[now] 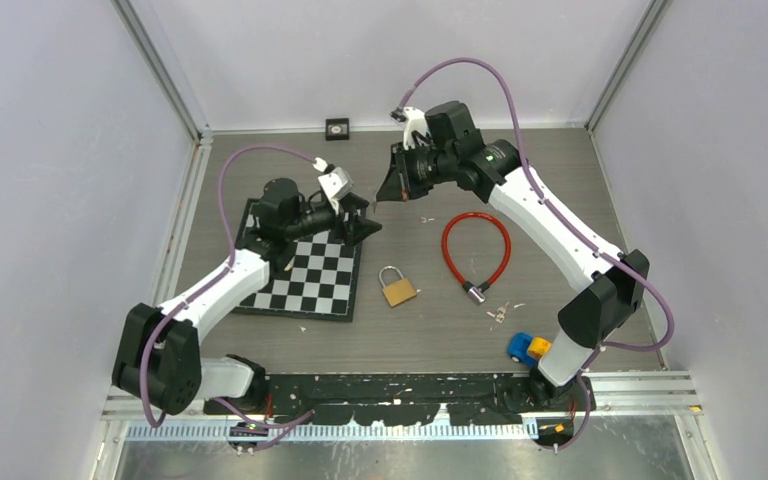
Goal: Unlock with the key
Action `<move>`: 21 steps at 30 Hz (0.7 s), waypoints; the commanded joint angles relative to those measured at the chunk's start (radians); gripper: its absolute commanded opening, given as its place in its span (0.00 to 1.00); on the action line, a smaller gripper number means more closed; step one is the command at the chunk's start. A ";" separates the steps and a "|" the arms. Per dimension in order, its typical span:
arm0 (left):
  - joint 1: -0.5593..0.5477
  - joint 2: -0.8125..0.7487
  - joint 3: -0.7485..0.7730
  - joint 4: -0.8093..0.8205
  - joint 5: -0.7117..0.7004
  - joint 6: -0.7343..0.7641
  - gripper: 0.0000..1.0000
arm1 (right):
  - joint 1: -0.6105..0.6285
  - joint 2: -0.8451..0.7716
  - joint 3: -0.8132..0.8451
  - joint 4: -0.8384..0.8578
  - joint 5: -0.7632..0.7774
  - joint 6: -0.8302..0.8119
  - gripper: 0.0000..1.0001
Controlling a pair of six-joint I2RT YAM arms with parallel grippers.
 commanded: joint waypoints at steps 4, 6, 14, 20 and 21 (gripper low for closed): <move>-0.008 0.017 -0.091 0.369 0.004 -0.055 0.55 | -0.033 -0.045 0.012 0.092 -0.097 0.111 0.01; -0.008 0.022 -0.106 0.409 0.007 -0.066 0.52 | -0.039 -0.046 0.001 0.105 -0.104 0.123 0.01; -0.029 0.048 -0.123 0.508 0.000 -0.072 0.56 | -0.051 -0.036 -0.020 0.135 -0.128 0.155 0.01; -0.032 0.082 -0.132 0.622 -0.005 -0.066 0.55 | -0.053 -0.037 -0.029 0.144 -0.136 0.160 0.01; -0.033 0.087 -0.129 0.629 -0.003 -0.069 0.52 | -0.053 -0.037 -0.030 0.144 -0.136 0.160 0.01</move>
